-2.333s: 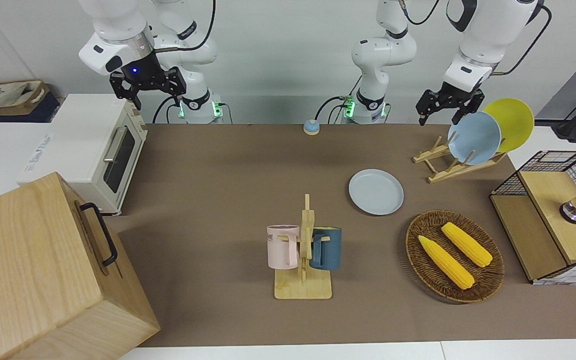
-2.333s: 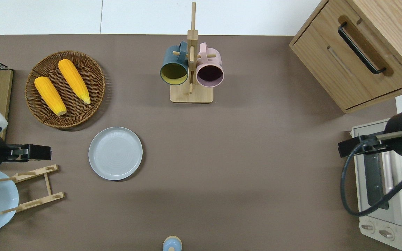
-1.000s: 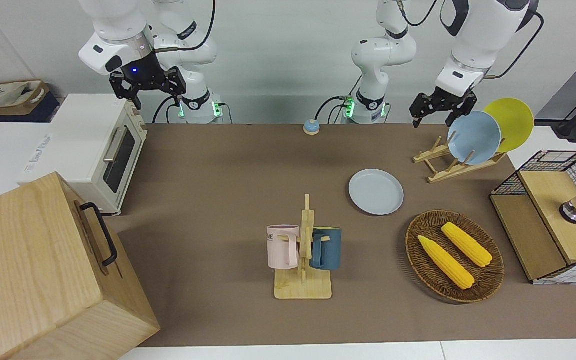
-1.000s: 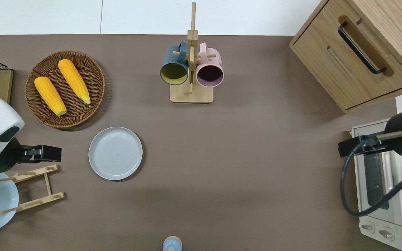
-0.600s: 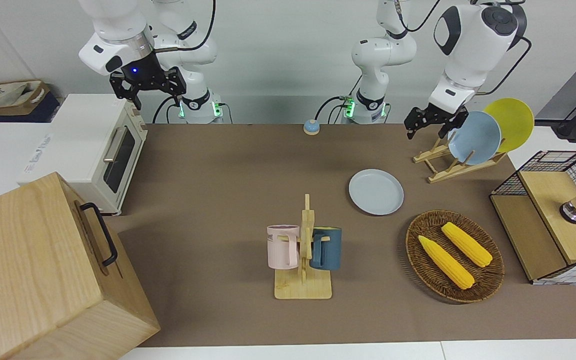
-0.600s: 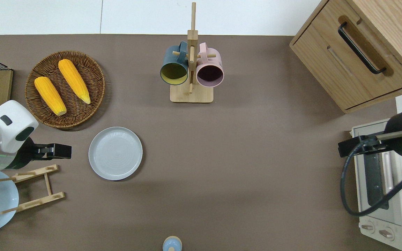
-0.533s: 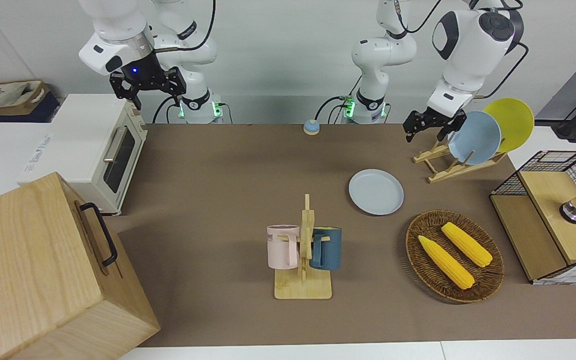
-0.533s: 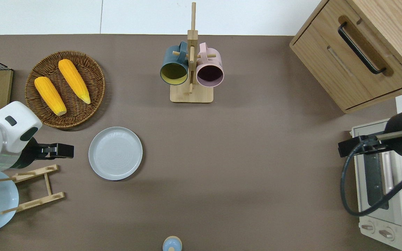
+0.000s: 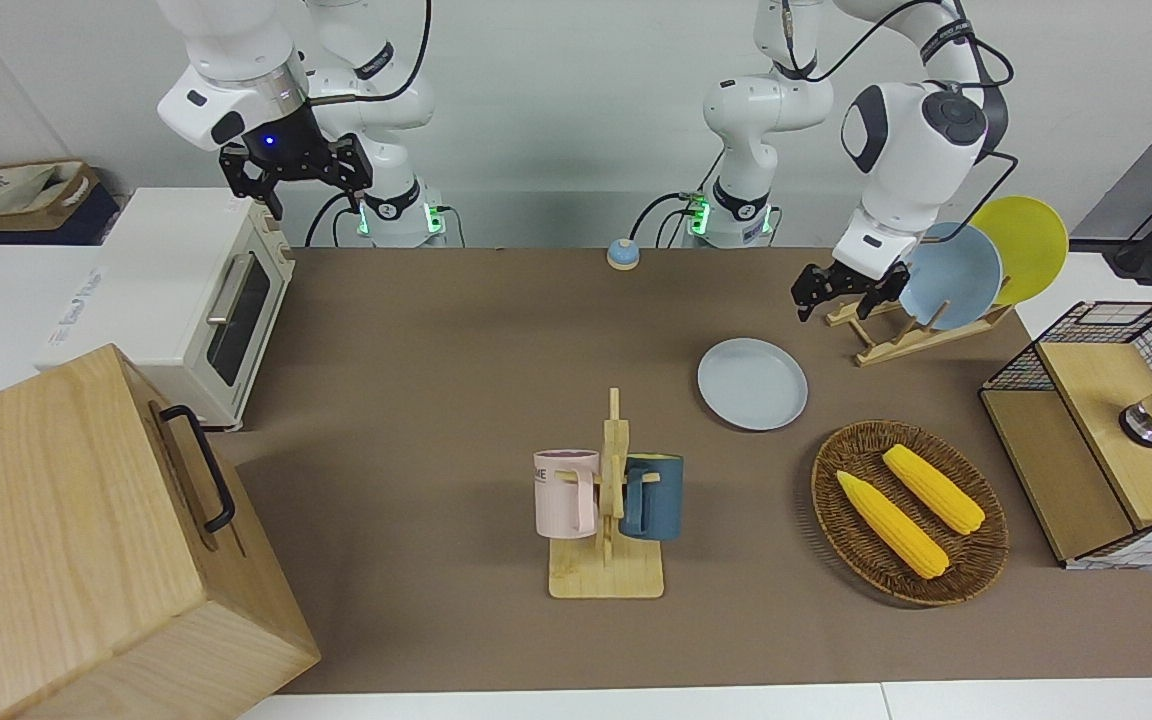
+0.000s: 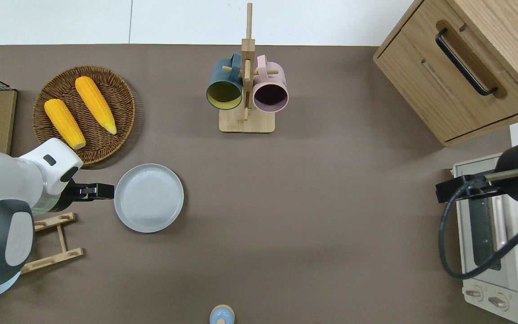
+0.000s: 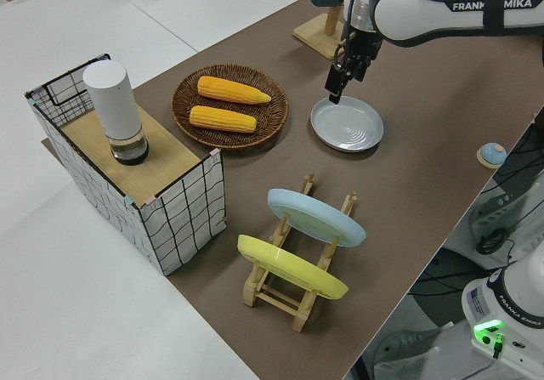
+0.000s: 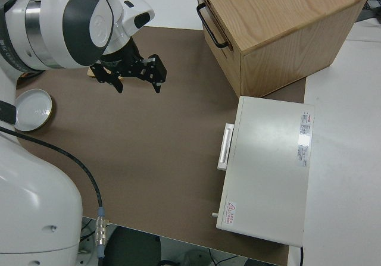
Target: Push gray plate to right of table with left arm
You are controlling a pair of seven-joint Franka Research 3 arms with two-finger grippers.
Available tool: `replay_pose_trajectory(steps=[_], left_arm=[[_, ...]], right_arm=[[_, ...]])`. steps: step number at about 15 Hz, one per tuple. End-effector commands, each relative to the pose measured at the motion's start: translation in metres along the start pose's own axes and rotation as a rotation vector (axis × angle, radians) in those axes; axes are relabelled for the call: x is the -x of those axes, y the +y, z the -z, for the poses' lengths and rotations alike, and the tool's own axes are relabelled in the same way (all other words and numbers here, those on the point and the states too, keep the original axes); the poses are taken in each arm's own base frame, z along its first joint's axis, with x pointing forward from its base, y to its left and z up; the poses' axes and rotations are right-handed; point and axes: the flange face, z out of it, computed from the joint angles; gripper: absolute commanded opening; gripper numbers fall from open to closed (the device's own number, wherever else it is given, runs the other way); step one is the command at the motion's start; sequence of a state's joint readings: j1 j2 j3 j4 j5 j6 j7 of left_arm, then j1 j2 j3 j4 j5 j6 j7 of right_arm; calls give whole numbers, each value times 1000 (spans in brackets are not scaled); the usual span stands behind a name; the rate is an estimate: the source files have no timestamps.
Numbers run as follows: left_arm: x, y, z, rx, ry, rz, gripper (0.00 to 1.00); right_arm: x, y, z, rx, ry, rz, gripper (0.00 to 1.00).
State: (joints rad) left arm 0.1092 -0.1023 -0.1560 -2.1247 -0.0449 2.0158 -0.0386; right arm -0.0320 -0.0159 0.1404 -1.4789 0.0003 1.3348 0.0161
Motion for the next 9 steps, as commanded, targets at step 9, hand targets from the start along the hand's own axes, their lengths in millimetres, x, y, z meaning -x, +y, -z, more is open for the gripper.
replay_pose_trajectory(steps=[9], left_arm=[[7,-6,-122,20,25,29,991]], right_arm=[[3,1,4,-4,-4,-15,983]])
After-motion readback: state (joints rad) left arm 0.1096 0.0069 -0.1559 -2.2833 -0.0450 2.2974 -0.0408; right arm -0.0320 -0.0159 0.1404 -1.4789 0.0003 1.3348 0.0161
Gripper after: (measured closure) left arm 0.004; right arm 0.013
